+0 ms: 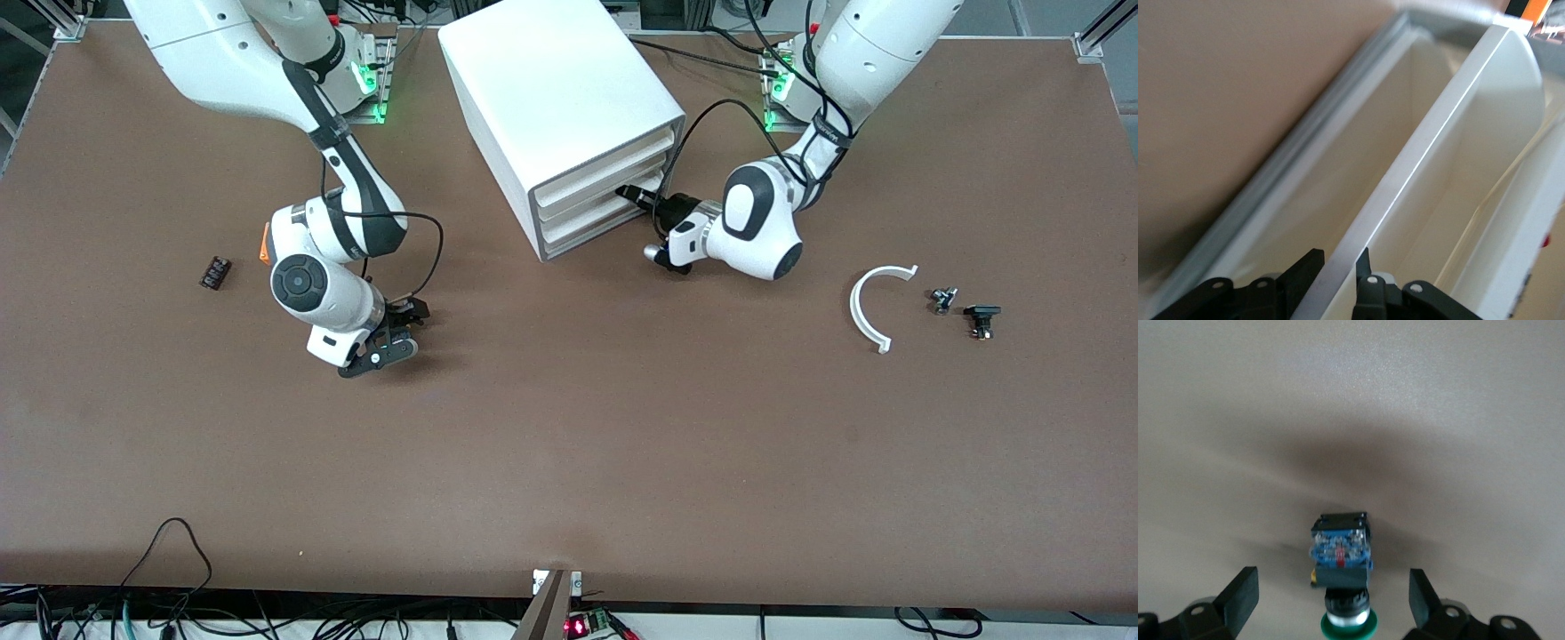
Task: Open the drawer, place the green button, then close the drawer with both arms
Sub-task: 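Open the drawer with the left gripper while the right gripper lifts the button, then withdraw the left gripper while the right gripper carries the button toward the drawer, then lower the green button into the open drawer and open the right gripper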
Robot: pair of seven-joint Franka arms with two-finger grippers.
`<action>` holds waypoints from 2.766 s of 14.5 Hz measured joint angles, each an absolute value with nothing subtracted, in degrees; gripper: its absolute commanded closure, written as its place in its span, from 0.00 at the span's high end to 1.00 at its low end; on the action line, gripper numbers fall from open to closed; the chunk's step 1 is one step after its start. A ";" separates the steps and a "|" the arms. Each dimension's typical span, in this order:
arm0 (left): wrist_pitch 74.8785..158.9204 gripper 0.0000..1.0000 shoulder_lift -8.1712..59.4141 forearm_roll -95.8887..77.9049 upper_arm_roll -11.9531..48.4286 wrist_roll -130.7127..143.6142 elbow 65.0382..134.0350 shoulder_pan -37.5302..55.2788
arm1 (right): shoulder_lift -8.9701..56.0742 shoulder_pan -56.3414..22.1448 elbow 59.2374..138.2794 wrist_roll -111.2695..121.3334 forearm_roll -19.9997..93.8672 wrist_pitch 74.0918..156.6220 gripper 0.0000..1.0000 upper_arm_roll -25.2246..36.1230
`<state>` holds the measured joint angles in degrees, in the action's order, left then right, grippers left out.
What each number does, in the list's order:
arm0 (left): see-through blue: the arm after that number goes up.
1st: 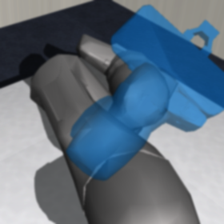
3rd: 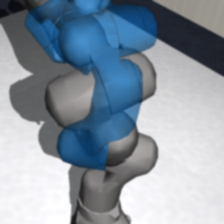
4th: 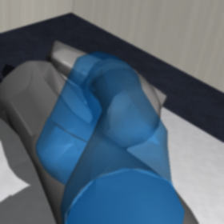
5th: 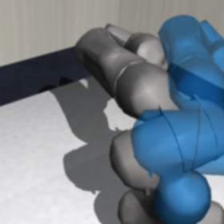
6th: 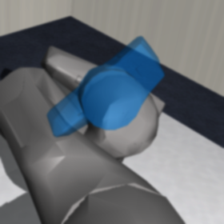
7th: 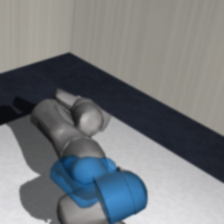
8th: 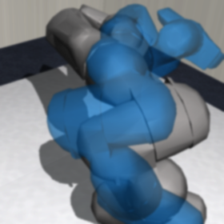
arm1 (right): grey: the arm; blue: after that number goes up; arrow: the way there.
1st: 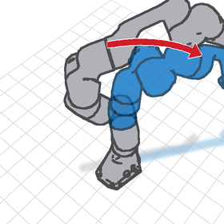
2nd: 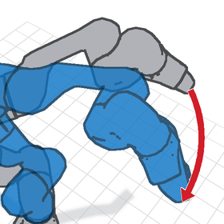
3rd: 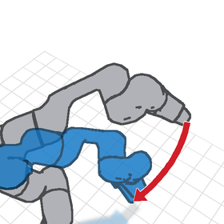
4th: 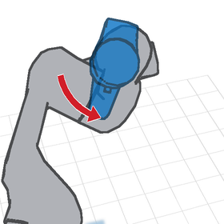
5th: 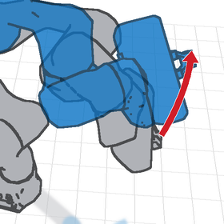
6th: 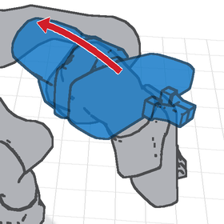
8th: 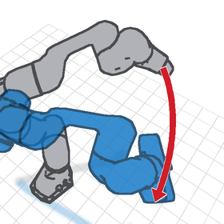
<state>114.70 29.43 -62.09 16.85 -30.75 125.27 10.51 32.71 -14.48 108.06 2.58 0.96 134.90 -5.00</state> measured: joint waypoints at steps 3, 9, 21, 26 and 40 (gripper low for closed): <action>114.05 0.00 28.43 -61.90 11.90 -33.84 122.91 8.34 | 34.56 -14.59 108.06 2.84 0.93 137.30 0.73 -5.03; 118.34 1.00 28.29 -61.85 8.49 -32.95 118.95 6.27 | 34.69 -15.24 107.81 2.99 0.92 137.48 0.44 -5.15; 121.76 1.00 6.90 -33.71 5.72 -31.78 112.11 -9.29 | 24.79 -17.95 95.91 13.45 0.85 124.11 0.41 -5.96; 105.93 1.00 -0.42 -11.66 2.42 -20.86 103.10 -10.06 | 24.39 -24.77 83.79 21.94 1.76 116.19 0.41 -7.88; 93.88 1.00 -1.64 0.95 3.85 1.04 95.30 -7.51 | 36.03 -40.43 71.23 49.00 0.49 115.40 0.41 -14.81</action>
